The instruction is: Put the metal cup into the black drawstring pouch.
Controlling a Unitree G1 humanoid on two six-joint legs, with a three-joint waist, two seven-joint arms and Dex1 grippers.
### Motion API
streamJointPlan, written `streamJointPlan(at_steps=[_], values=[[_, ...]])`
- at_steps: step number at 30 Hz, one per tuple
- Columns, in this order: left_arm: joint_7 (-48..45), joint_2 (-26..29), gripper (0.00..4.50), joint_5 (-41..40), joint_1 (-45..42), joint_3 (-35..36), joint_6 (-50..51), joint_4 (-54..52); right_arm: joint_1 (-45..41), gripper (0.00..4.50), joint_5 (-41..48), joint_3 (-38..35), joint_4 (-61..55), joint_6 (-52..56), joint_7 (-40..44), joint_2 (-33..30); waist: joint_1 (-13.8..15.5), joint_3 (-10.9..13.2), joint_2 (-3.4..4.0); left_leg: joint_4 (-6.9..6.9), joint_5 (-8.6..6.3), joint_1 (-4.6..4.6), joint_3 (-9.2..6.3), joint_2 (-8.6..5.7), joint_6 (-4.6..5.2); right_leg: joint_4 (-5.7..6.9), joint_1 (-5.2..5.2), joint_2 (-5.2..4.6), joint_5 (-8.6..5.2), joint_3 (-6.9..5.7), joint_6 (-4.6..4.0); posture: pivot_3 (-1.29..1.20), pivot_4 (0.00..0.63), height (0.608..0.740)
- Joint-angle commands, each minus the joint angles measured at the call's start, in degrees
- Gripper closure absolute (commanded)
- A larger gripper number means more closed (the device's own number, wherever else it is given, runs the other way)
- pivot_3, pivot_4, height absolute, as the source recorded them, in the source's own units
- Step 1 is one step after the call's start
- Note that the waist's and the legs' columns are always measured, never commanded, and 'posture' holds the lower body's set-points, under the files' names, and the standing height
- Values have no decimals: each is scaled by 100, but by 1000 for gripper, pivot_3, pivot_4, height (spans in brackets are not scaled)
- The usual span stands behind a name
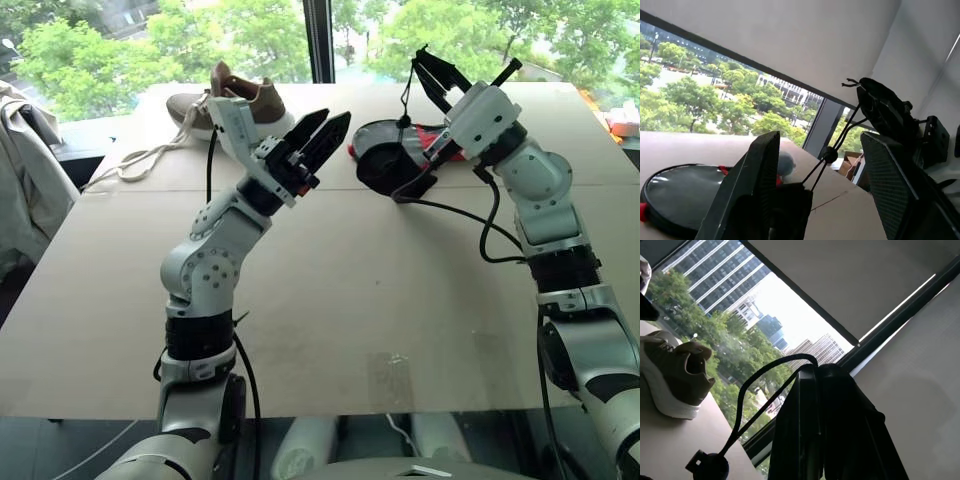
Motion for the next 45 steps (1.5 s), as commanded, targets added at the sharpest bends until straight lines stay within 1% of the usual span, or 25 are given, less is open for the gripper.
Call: streamJointPlan(at_steps=[1, 6, 9, 20, 30, 32, 33, 37, 42, 45], values=[[-347, -121, 1865, 96, -360, -76, -252, 196, -254, 4500, -8, 8, -322, -186, 123, -95, -19, 0, 0, 0, 0, 0, 0, 0, 0, 0, -1, 1, 0, 0, 0, 0, 150, 736], [-503, -190, 1865, 316, -548, -173, -323, 404, -250, 4500, 26, 27, -358, -165, 207, -68, -28, 0, 0, -5, 0, -2, 2, 3, 0, 1, -10, 3, 0, 5, 0, 0, 150, 736], [-635, -130, 1865, 550, -502, -301, -385, 443, -258, 4500, 59, 42, -435, -115, 247, -30, -27, 0, 0, -5, 0, -5, 2, 3, 0, 1, -12, 3, 0, 6, 0, 0, 150, 736], [-921, -258, 1865, 1025, -501, -533, -582, 702, -271, 4500, 173, 108, -776, 165, 407, 168, -21, 0, 0, -4, 0, -5, 2, 3, 0, 2, -13, 3, 0, 6, 0, 0, 150, 736], [-985, -384, 1865, 1108, -550, -525, -606, 850, -221, 4500, 213, 107, -985, 354, 470, 260, -21, 0, 0, -3, 0, -6, 1, 3, 0, 3, -13, 3, 0, 6, 0, 0, 150, 736], [-987, -409, 2246, 1103, -550, -501, -614, 854, -201, 4500, 213, 110, -1001, 364, 475, 266, -21, 0, 0, -3, 0, -6, 2, 3, 0, 4, -13, 2, 0, 6, 0, 0, 150, 736], [-985, -420, 2584, 1092, -552, -482, -612, 854, -192, 4500, 209, 110, -1004, 365, 480, 270, -20, 0, 0, -3, 0, -6, 1, 3, 0, 4, -13, 3, 0, 6, 0, 0, 150, 736], [-1002, -424, 4268, 1091, -539, -473, -597, 834, -161, 4500, 202, 113, -1023, 376, 505, 281, -21, 0, 0, -2, 0, -6, 2, 3, 0, 5, -13, 3, 0, 6, 0, 0, 150, 736], [-995, -370, 4317, 1180, -446, -545, -561, 773, -200, 4500, 208, 69, -1011, 386, 451, 310, -21, 0, 0, -2, 0, -6, 1, 3, 0, 5, -13, 2, 0, 6, 0, 0, 150, 736], [-1050, -235, 4318, 1402, -304, -679, -568, 757, -388, 4500, 295, -128, -978, 471, 231, 377, -27, 0, 0, -2, 0, -6, 2, 3, 0, 6, -14, 3, 0, 6, 0, 0, 150, 736]])
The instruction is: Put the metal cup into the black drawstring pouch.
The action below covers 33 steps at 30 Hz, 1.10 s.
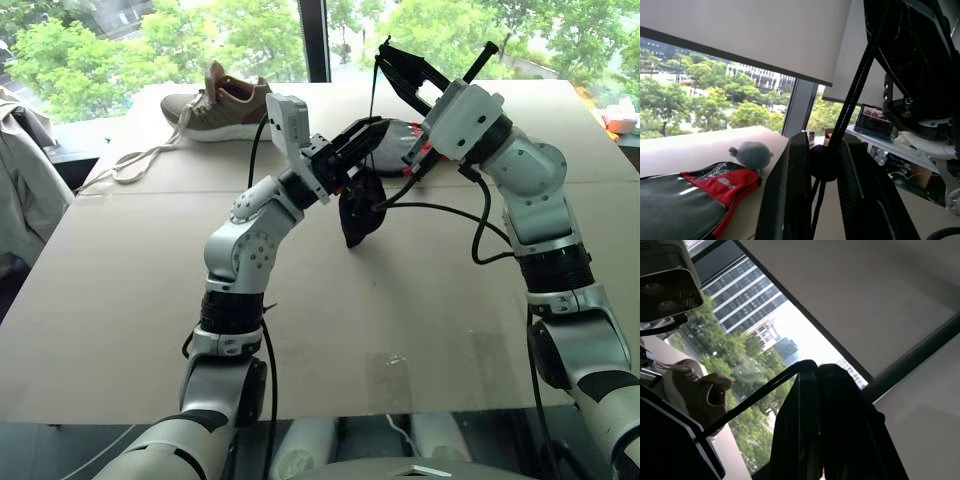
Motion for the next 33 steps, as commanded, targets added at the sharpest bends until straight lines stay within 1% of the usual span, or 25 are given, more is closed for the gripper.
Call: streamJointPlan(at_steps=[1, 5, 12, 16, 19, 21, 22, 25, 28, 33], values=[[-116, 186, 4318, 282, 151, -168, -81, -178, -360, 4500, 230, -355, -190, 90, -346, 93, -3, 0, 0, 0, 0, 0, 0, 0, 0, 1, 0, 0, 0, 0, 0, 0, 150, 736], [-258, 383, 4318, 465, 425, -350, 6, -205, -668, 4500, 170, -595, -62, -8, -723, 76, 1, 0, 0, 0, 0, 0, 1, 0, 0, 2, -3, 0, 0, 4, 0, 0, 150, 736], [-528, 739, 4318, 691, 925, -648, 219, -322, -1061, 4500, -209, -950, 187, -367, -1671, 24, 2, 0, 1, -1, 0, 0, 3, 0, 0, 3, -3, 0, 0, 6, -1, 0, 150, 736], [-600, 852, 4318, 924, 1128, -801, 74, -320, -1194, 4500, -293, -1045, 316, -455, -2010, -27, 2, 0, 1, -1, 0, 0, 3, 0, 0, 5, -5, 1, 0, 8, -1, 0, 150, 736], [-678, 757, 4318, 599, 1141, -634, 178, -393, -1190, 4500, -219, -1001, 365, -467, -1962, -43, 0, 0, 1, -1, 0, 0, 4, 0, 0, 5, -6, 1, 0, 10, -1, 0, 150, 736], [-759, 717, 3276, 392, 1121, -538, 229, -482, -1155, 4500, -179, -942, 353, -476, -1885, -33, -2, 1, 2, -1, 0, 0, 5, 0, 0, 5, -7, 1, 0, 10, -1, 0, 150, 736], [-783, 701, 2999, 322, 1112, -506, 237, -532, -1132, 4500, -153, -913, 337, -476, -1845, -19, -3, 2, 3, -1, 0, 0, 5, 0, 0, 5, -7, 1, 0, 10, -1, 0, 150, 736], [-789, 624, 1580, 59, 1138, -352, 357, -695, -1068, 4500, -91, -826, 304, -472, -1727, -3, -2, 1, 3, -5, 0, 0, 6, 0, 0, 5, -9, 1, 0, 12, -1, 0, 150, 736], [-778, 648, 1580, -72, 1256, -232, 407, -823, -1025, 4500, -62, -785, 281, -463, -1646, -11, -3, 1, 3, -5, 0, 0, 6, 0, 0, 5, -9, 1, 0, 12, -1, 0, 150, 736], [-670, 869, 1580, 74, 1595, -67, 350, -882, -1016, 4500, 50, -754, 240, -425, -1521, 24, -32, 1, 4, -5, 0, 0, 12, 4, 0, 11, -13, 4, 1, 21, -1, 0, 150, 736]])
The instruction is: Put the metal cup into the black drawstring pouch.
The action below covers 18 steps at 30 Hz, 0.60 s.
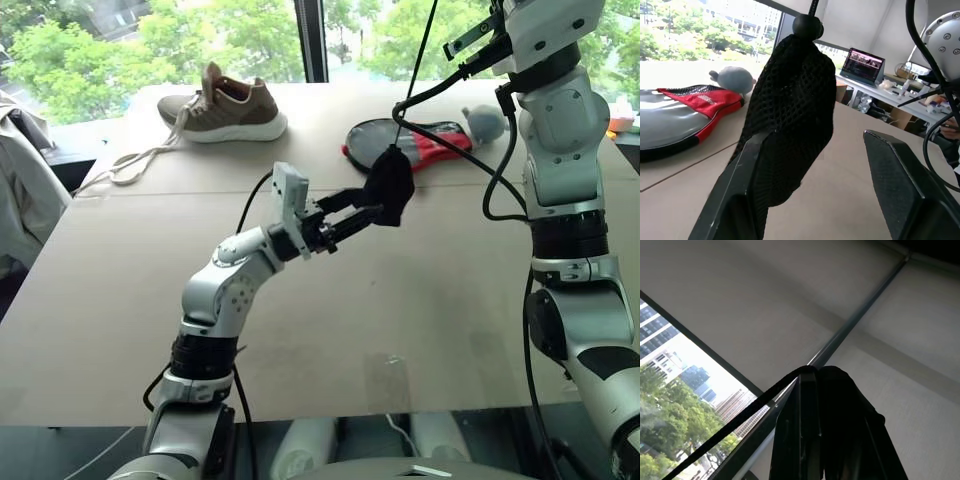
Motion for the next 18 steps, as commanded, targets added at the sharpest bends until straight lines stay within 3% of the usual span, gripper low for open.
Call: streamJointPlan(at_steps=[1, 8, 13, 16, 18], values=[[71, 163, 1580, -13, 160, 289, -70, -236, -75, 4500, 209, -24, -264, -10, 80, 17, -1, 0, 0, 0, 0, 0, 0, 0, 0, 1, -1, 0, 0, 1, 0, 0, 150, 736], [-117, 653, 1580, -480, 626, 777, 195, -639, 53, 4500, 485, 24, -505, 117, 352, 94, -28, 0, 0, -3, 0, -2, 4, 2, 0, 0, -6, 0, 0, 6, -1, 0, 150, 736], [-212, 981, 1580, -940, 1052, 1029, 598, -986, 846, 4500, 1116, 98, -1105, 845, 1164, -156, -24, -1, -1, -3, 0, -3, 3, 2, 1, 0, -4, 0, 0, 4, -1, 0, 150, 736], [-302, 1260, 1546, -1088, 1596, 1120, 857, -1273, 1823, 3580, 1503, 234, -1599, 1559, 2074, -727, -10, -2, -2, -3, -1, -2, 2, 3, 1, -1, -2, -1, 0, 4, -1, 0, 150, 736], [-392, 1487, 1546, -1000, 2082, 1148, 863, -1412, 2571, 2625, 1795, 184, -1797, 1928, 2624, -1166, 2, -1, 0, -5, -2, -3, 4, 3, 2, -6, -3, -2, 0, 7, -1, 0, 150, 736]])
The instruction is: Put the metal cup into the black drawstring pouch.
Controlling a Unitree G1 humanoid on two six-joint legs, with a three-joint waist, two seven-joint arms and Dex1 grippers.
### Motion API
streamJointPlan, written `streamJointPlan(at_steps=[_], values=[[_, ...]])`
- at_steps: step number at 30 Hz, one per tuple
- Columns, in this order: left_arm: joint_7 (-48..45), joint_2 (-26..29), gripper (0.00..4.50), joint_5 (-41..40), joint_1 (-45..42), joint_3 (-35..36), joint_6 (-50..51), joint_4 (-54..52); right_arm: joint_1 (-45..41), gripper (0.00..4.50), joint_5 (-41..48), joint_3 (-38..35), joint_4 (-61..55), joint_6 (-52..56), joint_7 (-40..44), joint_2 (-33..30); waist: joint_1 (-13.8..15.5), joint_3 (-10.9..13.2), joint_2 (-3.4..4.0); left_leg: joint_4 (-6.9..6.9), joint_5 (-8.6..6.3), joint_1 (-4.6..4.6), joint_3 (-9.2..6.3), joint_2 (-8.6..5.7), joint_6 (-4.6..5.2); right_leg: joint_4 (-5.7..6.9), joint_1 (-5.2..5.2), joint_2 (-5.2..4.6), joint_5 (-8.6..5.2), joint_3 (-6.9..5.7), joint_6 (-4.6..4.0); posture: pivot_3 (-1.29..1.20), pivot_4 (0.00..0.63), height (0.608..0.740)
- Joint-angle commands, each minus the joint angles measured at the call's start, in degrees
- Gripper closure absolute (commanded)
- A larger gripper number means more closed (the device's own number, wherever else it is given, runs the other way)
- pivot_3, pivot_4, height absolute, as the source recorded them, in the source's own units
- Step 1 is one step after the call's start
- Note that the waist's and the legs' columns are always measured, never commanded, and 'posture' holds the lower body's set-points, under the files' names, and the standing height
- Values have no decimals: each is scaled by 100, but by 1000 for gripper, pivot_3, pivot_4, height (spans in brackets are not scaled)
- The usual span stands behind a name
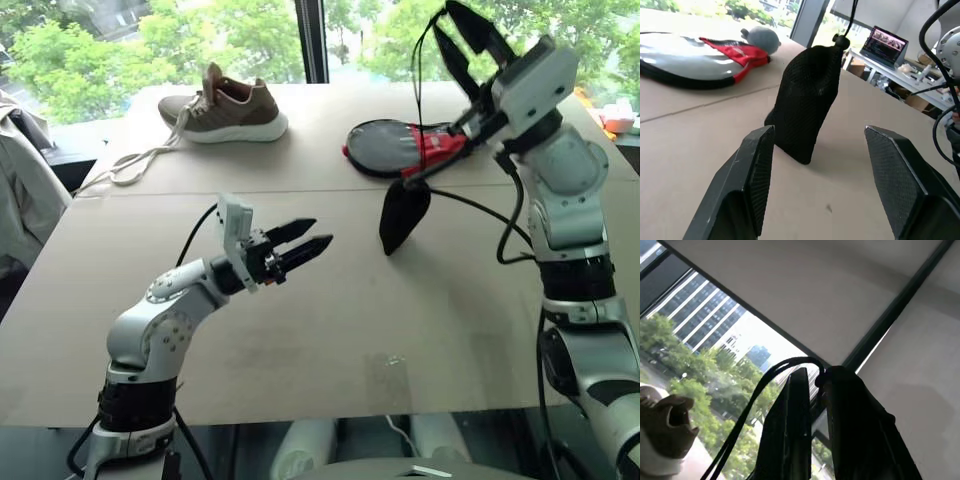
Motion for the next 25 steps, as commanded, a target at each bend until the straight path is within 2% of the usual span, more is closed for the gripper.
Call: streamJointPlan(at_steps=[1, 3, 5, 10, 13, 19, 25], values=[[-195, 346, 1546, 1, 682, 205, 30, -402, 998, 2165, 632, -152, -495, 728, 990, -668, 29, 1, 1, -1, 0, -1, 2, 0, 0, -1, -2, 0, 0, 2, 0, 0, 150, 736], [-203, 498, 1546, 236, 1162, 257, -136, -432, 1849, 1297, 915, -375, -376, 1015, 1477, -1090, 53, 4, 6, -4, -1, -1, 5, 4, 2, -4, -2, 0, -1, 3, -1, 0, 150, 736], [41, 520, 1546, 706, 1524, 263, -442, -327, 2645, 1297, 1171, -629, 1, 834, 1951, -1324, 84, 2, 6, -6, -14, 1, 7, 9, 23, -6, 1, -1, -1, 2, -1, 0, 150, 736], [510, 293, 1546, 1520, 1955, 245, -1209, -116, 3480, 1297, 1871, -1093, 707, 1039, 2607, -1307, 75, 6, 13, 1, -21, 26, 25, 22, 33, -14, 29, -25, 2, 6, -5, 0, 150, 736], [613, 131, 1546, 1922, 2181, 233, -1823, -102, 3590, 1297, 2239, -1434, 1490, 1071, 3088, -1250, 65, 6, 11, 1, -37, 87, 42, 41, 19, -24, 96, -25, -11, 8, -23, 0, 150, 736], [810, -157, 1546, 2175, 2273, 316, -2446, -140, 3734, 1297, 2487, -1934, 2307, 831, 3886, -1308, 92, 6, 12, 1, -30, 88, 45, 50, 40, -26, 95, -21, 1, -1, -6, 0, 150, 736], [857, -273, 1546, 2250, 2446, 279, -2721, -276, 3992, 1297, 2519, -2148, 2354, 643, 4252, -1255, 99, 6, 13, 0, -41, 82, 51, 50, 45, -36, 90, -21, 3, 5, -2, 0, 150, 736]])
